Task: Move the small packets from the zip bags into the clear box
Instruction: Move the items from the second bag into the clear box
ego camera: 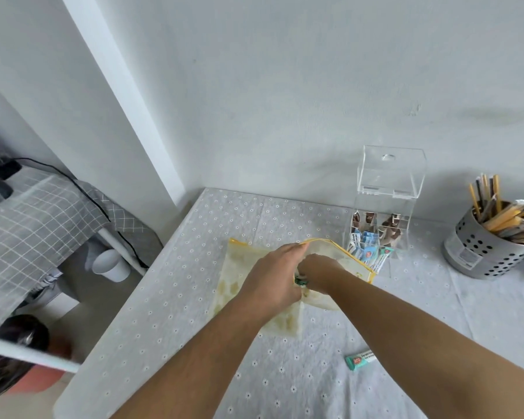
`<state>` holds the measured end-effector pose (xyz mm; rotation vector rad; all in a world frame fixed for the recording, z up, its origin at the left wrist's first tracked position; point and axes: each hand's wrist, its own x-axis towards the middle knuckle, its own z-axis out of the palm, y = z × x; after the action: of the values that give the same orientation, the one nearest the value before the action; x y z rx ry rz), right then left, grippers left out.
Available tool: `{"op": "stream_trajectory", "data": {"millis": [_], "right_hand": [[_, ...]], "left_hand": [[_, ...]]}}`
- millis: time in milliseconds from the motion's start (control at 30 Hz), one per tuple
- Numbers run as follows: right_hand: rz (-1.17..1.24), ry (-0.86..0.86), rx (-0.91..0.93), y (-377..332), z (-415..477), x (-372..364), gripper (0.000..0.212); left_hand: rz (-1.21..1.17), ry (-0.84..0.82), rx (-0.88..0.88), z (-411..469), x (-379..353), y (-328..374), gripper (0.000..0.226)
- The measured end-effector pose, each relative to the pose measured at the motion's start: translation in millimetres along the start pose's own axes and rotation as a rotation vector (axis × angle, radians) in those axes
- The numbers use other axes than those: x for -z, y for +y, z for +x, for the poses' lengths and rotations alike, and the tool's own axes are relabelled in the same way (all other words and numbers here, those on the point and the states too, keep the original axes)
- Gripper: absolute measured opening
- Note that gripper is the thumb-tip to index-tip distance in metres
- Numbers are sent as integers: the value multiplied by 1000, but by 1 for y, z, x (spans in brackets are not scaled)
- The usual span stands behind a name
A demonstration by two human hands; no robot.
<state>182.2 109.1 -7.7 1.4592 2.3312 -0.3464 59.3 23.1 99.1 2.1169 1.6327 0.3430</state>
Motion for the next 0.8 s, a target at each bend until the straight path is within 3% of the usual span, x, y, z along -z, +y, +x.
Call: {"op": "stream_trajectory", "data": {"millis": [433, 800], "right_hand": [[192, 117, 104, 13, -38, 42, 25], [351, 97, 95, 22, -83, 65, 31]], "left_hand": [[82, -34, 33, 5, 8, 2, 84], [134, -40, 44, 7, 8, 10, 82]]}}
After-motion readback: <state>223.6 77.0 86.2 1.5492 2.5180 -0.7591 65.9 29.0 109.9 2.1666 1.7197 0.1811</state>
